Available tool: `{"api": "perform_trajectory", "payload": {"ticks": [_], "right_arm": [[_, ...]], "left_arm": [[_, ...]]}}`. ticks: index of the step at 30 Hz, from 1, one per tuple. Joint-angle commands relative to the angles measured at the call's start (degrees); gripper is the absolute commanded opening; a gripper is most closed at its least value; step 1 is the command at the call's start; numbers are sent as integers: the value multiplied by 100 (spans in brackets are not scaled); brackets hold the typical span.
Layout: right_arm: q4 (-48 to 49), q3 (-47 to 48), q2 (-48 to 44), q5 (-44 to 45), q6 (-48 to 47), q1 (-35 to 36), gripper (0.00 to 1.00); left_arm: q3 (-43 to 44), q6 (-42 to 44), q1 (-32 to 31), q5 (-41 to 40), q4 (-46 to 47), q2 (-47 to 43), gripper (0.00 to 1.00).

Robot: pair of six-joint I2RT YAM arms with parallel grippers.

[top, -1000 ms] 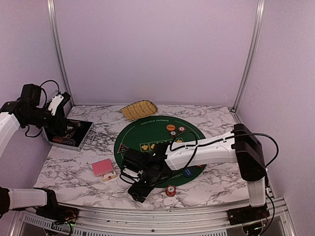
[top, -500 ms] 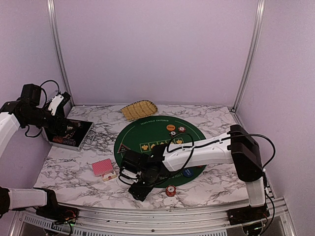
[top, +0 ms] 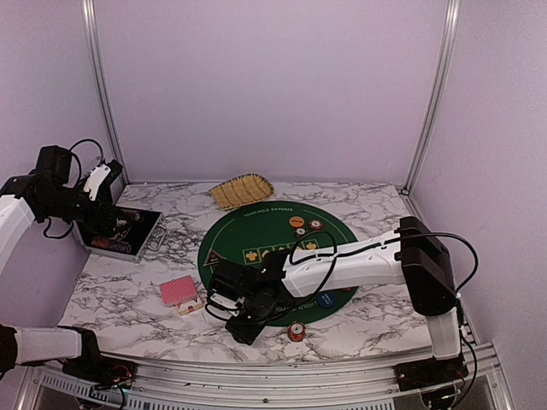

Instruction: Distribute texas hold em gaming equipment

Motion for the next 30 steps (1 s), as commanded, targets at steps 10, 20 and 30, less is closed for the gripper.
{"api": "perform_trajectory", "payload": {"ticks": [10, 20, 30], "right_arm": [[-34, 251, -26, 119, 7, 27, 31], [-315, 451, -315, 172, 36, 27, 23], [-389, -138, -835, 454, 229, -382, 18]], "left_arm": [[38, 56, 8, 13, -208, -72, 99], [31, 64, 9, 17, -213, -79, 99], [-67, 134, 7, -16, -212, -96, 99]]}}
